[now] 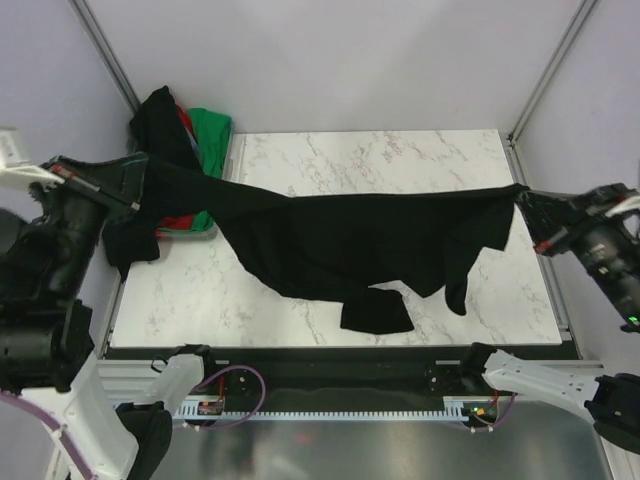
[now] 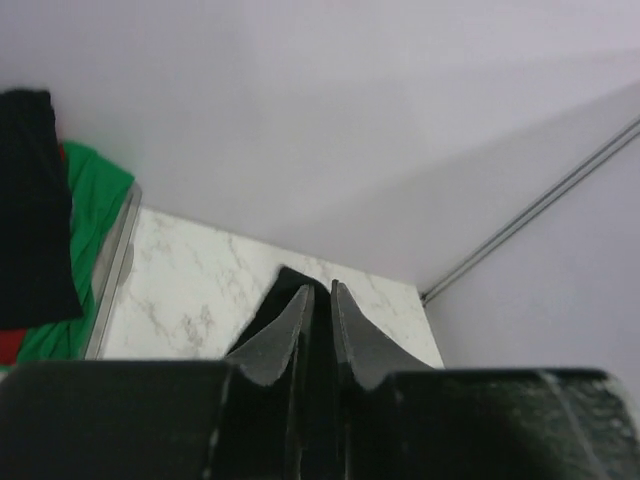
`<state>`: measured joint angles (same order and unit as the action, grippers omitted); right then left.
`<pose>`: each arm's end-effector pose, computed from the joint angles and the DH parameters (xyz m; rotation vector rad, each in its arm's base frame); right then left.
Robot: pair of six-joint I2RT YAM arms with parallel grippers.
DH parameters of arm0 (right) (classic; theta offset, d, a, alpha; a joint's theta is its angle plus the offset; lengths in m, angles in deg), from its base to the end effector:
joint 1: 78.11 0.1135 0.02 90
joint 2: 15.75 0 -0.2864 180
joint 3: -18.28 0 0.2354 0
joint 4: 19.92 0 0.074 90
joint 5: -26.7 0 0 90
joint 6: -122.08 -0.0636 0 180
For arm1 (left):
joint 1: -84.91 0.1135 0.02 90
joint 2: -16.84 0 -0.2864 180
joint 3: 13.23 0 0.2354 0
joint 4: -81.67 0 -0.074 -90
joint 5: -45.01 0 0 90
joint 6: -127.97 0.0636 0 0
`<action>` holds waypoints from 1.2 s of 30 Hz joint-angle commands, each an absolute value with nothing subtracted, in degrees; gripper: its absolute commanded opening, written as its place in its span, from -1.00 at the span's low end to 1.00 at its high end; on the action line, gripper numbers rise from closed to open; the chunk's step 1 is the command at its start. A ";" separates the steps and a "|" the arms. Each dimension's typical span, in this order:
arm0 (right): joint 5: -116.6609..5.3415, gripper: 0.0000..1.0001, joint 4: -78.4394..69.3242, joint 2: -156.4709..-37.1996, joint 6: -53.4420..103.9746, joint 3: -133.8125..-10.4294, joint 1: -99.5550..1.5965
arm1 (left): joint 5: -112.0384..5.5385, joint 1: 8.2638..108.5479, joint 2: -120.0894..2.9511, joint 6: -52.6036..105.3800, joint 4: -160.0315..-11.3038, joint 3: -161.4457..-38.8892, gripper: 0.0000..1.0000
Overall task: Fold and stack the t-shirts
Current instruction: Flatten the tshirt out
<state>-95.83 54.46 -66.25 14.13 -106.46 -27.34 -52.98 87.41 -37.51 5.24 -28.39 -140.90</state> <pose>0.0451 0.0011 0.5607 -0.0051 1.5944 0.4932 0.0577 -0.0063 0.5798 -0.3553 1.4938 -0.5268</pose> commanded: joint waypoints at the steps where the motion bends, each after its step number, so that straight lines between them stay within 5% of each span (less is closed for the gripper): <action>1: -87.83 -1.00 45.93 -61.56 18.10 -105.65 -27.48 | -52.46 87.54 -35.02 5.54 -33.55 -148.40 -0.64; 13: -72.26 -1.00 44.32 -57.41 18.55 -106.61 -27.48 | -57.44 87.54 -30.11 3.08 -39.88 -152.91 -0.46; 23: -78.58 -1.00 45.47 -55.91 15.65 -96.33 -27.57 | -81.10 88.33 -17.54 -0.98 -39.88 -102.58 0.15; 29: -80.52 -1.00 45.04 -66.43 16.08 -94.92 -27.48 | -80.94 88.25 -14.98 0.62 -40.23 -90.85 0.25; 36: -116.35 -1.00 50.65 -83.41 17.39 -103.96 -27.92 | -81.46 88.07 -14.10 1.14 -41.55 -80.48 0.22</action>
<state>-96.14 49.19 -78.58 16.40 -99.75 -27.41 -78.66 88.04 -13.71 0.36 -39.58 -83.50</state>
